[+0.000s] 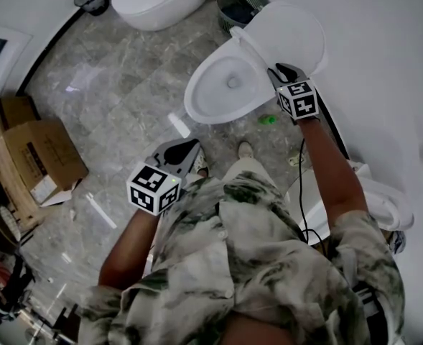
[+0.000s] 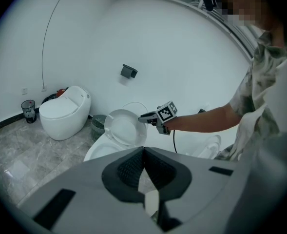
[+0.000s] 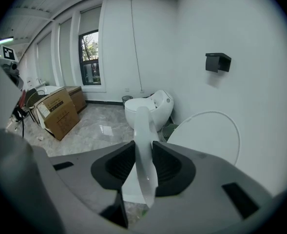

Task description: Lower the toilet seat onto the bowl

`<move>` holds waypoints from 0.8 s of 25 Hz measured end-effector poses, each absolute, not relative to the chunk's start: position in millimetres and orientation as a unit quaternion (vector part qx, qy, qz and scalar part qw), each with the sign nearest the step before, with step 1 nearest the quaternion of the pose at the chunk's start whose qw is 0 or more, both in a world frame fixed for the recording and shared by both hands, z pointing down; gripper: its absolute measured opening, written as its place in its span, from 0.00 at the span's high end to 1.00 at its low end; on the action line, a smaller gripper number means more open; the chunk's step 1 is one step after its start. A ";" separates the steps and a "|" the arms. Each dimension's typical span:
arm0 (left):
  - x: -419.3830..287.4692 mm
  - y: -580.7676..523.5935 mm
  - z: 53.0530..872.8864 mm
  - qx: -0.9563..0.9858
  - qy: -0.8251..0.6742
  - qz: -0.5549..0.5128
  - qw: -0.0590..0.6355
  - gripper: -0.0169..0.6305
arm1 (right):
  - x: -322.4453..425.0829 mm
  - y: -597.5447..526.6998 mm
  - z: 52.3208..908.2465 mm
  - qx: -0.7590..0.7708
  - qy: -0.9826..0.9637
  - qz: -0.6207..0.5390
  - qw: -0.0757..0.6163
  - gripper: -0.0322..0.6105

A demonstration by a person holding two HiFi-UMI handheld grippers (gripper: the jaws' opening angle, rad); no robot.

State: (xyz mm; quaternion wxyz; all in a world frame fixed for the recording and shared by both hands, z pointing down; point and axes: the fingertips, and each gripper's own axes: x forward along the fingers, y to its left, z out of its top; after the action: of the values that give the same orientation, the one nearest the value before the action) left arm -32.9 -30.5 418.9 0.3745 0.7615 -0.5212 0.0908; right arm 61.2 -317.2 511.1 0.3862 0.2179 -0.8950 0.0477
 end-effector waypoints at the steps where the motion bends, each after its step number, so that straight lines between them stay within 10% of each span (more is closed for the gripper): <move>1: -33.6 -28.8 420.4 0.763 -0.519 0.092 0.375 0.94 | 60.2 -314.6 512.4 0.218 -0.895 0.046 0.387 0.75; 20: -51.5 4.9 443.7 0.779 -0.484 0.108 0.382 0.94 | 30.5 -254.1 541.7 0.212 -0.886 0.016 0.411 0.74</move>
State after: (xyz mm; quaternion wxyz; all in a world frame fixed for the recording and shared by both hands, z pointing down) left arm -51.5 4.9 443.7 0.3825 0.7794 -0.4844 0.1082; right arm 30.5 -254.1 541.7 0.4114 0.2117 -0.8864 0.0158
